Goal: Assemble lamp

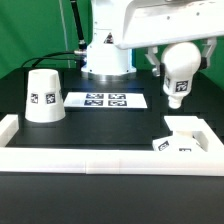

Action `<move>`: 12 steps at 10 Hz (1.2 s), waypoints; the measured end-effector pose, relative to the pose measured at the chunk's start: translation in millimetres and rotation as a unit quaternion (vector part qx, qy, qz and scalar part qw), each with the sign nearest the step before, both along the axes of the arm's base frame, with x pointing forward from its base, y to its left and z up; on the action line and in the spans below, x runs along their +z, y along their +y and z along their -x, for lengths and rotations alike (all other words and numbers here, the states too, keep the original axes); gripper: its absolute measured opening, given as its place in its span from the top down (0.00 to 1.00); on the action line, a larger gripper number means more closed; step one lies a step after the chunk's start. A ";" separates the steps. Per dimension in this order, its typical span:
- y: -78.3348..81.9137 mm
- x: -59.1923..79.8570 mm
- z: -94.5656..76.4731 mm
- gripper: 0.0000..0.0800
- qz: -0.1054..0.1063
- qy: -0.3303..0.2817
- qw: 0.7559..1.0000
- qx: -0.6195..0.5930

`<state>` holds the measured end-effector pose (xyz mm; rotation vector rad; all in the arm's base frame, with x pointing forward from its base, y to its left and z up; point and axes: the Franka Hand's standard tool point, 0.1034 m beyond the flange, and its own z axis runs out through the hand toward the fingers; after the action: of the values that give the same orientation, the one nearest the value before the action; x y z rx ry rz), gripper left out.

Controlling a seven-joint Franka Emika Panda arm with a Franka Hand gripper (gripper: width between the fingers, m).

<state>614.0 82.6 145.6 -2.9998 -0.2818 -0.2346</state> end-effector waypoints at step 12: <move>2.0 1.5 -16.9 0.28 0.002 -0.070 0.998 -0.008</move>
Offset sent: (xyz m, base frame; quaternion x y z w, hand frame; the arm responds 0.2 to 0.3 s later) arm 0.0000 0.0000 0.0000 0.0000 0.0650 0.0000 0.9979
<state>630.9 84.6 147.1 -2.9956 -0.2715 -0.4479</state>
